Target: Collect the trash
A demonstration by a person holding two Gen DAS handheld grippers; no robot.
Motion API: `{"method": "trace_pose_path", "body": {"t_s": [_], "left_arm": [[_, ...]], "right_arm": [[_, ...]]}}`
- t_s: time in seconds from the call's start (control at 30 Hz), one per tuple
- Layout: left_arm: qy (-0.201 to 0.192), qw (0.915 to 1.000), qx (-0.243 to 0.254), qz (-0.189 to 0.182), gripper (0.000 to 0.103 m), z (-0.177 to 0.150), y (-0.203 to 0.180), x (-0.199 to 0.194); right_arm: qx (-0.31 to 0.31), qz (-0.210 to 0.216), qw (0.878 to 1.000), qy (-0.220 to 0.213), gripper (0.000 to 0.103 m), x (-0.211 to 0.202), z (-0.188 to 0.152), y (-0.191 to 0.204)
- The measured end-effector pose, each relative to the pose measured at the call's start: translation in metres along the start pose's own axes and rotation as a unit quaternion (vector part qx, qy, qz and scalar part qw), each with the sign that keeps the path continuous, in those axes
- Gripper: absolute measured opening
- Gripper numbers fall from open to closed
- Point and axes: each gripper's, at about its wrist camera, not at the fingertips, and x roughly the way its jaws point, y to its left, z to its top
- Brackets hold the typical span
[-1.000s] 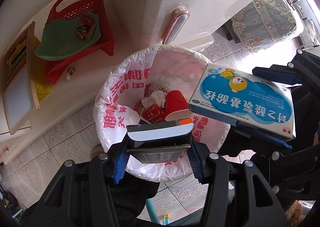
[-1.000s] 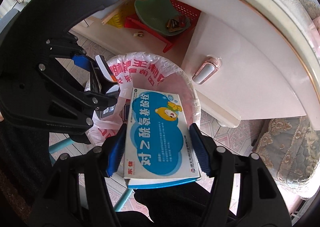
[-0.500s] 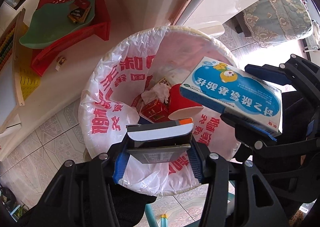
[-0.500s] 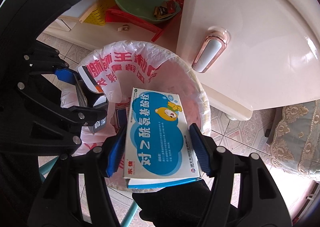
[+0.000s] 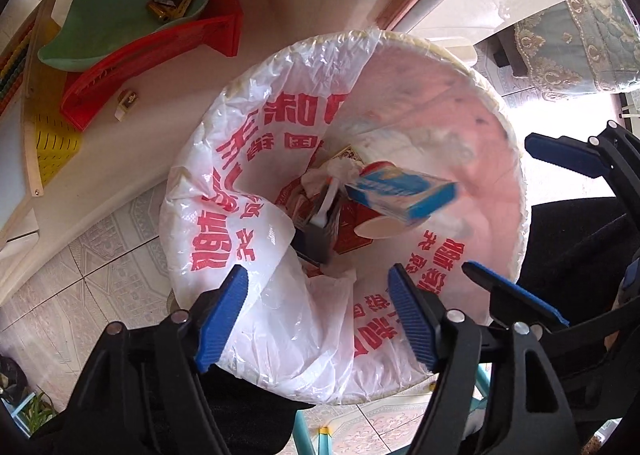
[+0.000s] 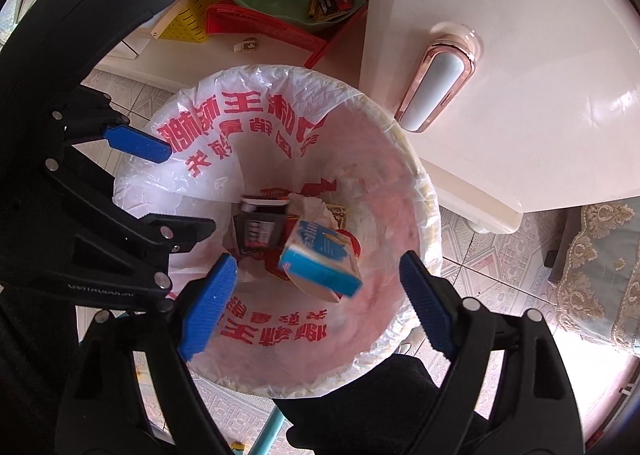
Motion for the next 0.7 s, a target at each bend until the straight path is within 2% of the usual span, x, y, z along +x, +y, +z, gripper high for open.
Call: {"method": "trace_pose_path", "body": {"t_s": [0.4, 0.7], "left_arm": [[0.0, 0.9999, -0.007, 0.012, 0.077, -0.003, 0.001, 0.001], [-0.009, 0.9996, -0.013, 0.024, 0.077, -0.011, -0.006, -0.005]], "right_arm": [[0.015, 0.009, 1.0, 0.004, 0.081, 0.0, -0.002, 0.0], [0.059, 0.016, 0.998, 0.024, 0.082, -0.004, -0.012, -0.001]]}}
